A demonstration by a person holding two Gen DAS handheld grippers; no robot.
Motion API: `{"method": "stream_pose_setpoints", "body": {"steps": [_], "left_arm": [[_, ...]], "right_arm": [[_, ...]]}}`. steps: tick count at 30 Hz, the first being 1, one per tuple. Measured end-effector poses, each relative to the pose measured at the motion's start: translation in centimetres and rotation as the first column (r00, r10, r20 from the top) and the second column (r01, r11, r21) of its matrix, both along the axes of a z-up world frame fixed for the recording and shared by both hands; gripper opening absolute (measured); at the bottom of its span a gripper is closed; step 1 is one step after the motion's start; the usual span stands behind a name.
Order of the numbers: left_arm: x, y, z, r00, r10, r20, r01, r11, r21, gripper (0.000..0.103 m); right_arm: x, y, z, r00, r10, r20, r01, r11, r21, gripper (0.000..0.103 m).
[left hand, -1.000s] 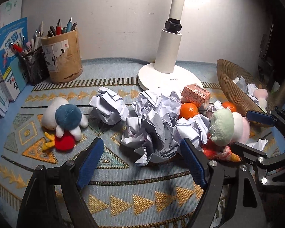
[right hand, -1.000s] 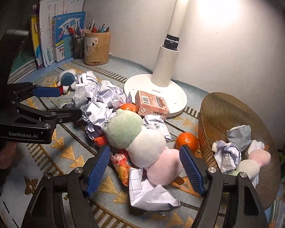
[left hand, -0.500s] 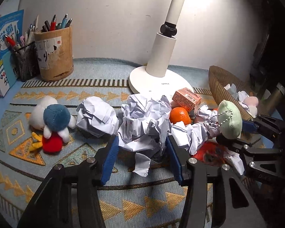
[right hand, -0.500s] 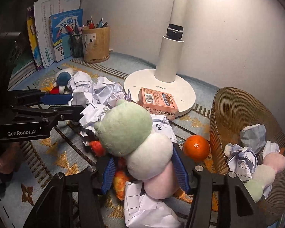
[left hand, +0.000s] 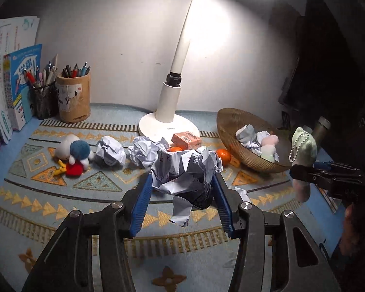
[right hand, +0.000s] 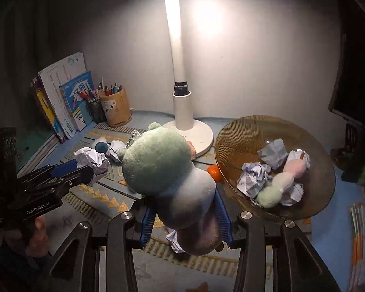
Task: Organize objects
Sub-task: 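Grasp the green-white-pink plush with the right gripper while the left grasps a paper ball, then carry the plush and paper ball into the glass bowl and open both grippers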
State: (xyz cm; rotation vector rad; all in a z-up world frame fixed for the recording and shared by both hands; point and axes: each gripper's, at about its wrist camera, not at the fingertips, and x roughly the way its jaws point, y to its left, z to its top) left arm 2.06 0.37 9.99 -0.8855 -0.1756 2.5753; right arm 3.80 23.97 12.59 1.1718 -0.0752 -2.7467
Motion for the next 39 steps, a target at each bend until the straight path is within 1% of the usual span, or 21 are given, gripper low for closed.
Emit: {"method": "stream_pose_setpoints", "body": {"steps": [3, 5, 6, 9, 10, 12, 13, 14, 16, 19, 22, 25, 27, 28, 29, 30, 32, 33, 34, 36, 39], "left_arm": [[1.7, 2.3, -1.8, 0.999, -0.026, 0.03, 0.027, 0.999, -0.023, 0.047], [2.3, 3.9, -3.2, 0.997, -0.045, 0.061, 0.047, 0.998, -0.041, 0.047], [2.5, 4.5, -4.0, 0.996, -0.05, 0.077, 0.054, 0.997, -0.05, 0.047], [2.6, 5.7, -5.6, 0.994, -0.051, 0.1, 0.058, 0.996, -0.071, 0.047], [2.8, 5.9, -5.9, 0.993, -0.051, 0.107, 0.059, 0.995, -0.075, 0.047], [2.6, 5.9, -6.5, 0.992, -0.048, 0.12, 0.057, 0.996, -0.068, 0.047], [2.6, 5.8, -6.7, 0.991, -0.048, 0.128, 0.056, 0.997, -0.059, 0.047], [2.5, 5.7, -6.8, 0.99, -0.045, 0.136, 0.053, 0.997, -0.055, 0.047], [2.6, 5.4, -6.8, 0.991, -0.043, 0.129, 0.048, 0.998, -0.035, 0.048], [2.4, 5.0, -7.0, 0.989, -0.034, 0.142, 0.037, 0.999, -0.018, 0.048], [2.4, 5.1, -7.1, 0.99, -0.015, 0.142, 0.02, 0.999, -0.03, 0.048], [2.4, 5.2, -7.2, 0.99, -0.007, 0.144, 0.014, 0.999, -0.045, 0.048], [2.4, 5.2, -7.2, 0.99, -0.006, 0.144, 0.013, 0.999, -0.047, 0.048], [2.4, 5.2, -7.2, 0.989, -0.006, 0.145, 0.013, 0.999, -0.047, 0.048], [2.4, 5.2, -7.2, 0.989, -0.006, 0.145, 0.013, 0.999, -0.048, 0.048], [2.4, 5.2, -7.2, 0.99, -0.006, 0.144, 0.013, 0.999, -0.049, 0.048], [2.4, 5.2, -7.3, 0.99, -0.006, 0.142, 0.013, 0.998, -0.054, 0.048], [2.4, 5.3, -7.3, 0.99, -0.005, 0.14, 0.013, 0.998, -0.06, 0.048], [2.4, 5.3, -7.3, 0.99, -0.004, 0.138, 0.013, 0.998, -0.064, 0.048], [2.4, 5.5, -7.3, 0.991, -0.003, 0.136, 0.013, 0.997, -0.073, 0.048], [2.4, 5.7, -7.1, 0.991, -0.001, 0.134, 0.012, 0.997, -0.082, 0.048]], "right_arm": [[1.2, 2.6, -3.8, 0.984, -0.092, 0.151, 0.103, 0.992, -0.072, 0.044], [1.5, 4.3, -6.3, 0.96, -0.152, 0.233, 0.183, 0.976, -0.115, 0.044], [1.4, 5.1, -7.4, 0.949, -0.165, 0.268, 0.212, 0.964, -0.157, 0.044], [1.2, 6.7, -9.3, 0.937, -0.168, 0.307, 0.25, 0.935, -0.253, 0.047], [1.3, 7.0, -9.4, 0.94, -0.157, 0.304, 0.244, 0.931, -0.272, 0.048], [1.6, 7.1, -9.3, 0.95, -0.13, 0.284, 0.209, 0.941, -0.266, 0.057], [1.9, 7.1, -9.1, 0.956, -0.115, 0.268, 0.186, 0.948, -0.259, 0.069], [2.4, 7.1, -8.9, 0.964, -0.098, 0.248, 0.162, 0.953, -0.254, 0.074], [3.2, 7.2, -8.8, 0.974, -0.053, 0.221, 0.107, 0.966, -0.237, 0.078], [3.5, 6.9, -9.0, 0.978, 0.026, 0.205, 0.017, 0.979, -0.203, 0.078], [3.6, 5.7, -9.3, 0.98, 0.072, 0.188, -0.045, 0.989, -0.142, 0.078], [2.8, 4.2, -10.1, 0.983, 0.058, 0.176, -0.054, 0.998, -0.029, 0.078], [2.5, 3.5, -10.5, 0.984, 0.06, 0.168, -0.062, 0.998, 0.007, 0.077], [2.5, 3.3, -10.5, 0.986, 0.06, 0.158, -0.064, 0.998, 0.021, 0.073], [2.5, 3.1, -10.5, 0.986, 0.064, 0.155, -0.069, 0.997, 0.026, 0.065], [2.5, 3.0, -10.4, 0.987, 0.066, 0.147, -0.071, 0.997, 0.03, 0.062], [2.5, 2.9, -10.5, 0.987, 0.075, 0.141, -0.078, 0.997, 0.018, 0.053], [2.6, 2.6, -10.4, 0.988, 0.073, 0.135, -0.077, 0.997, 0.024, 0.052], [2.7, 2.4, -10.4, 0.988, 0.077, 0.131, -0.081, 0.996, 0.029, 0.049], [3.0, 2.1, -10.4, 0.989, 0.073, 0.127, -0.08, 0.996, 0.046, 0.048], [3.3, 2.2, -10.2, 0.989, 0.071, 0.129, -0.074, 0.997, 0.015, 0.047]]}}
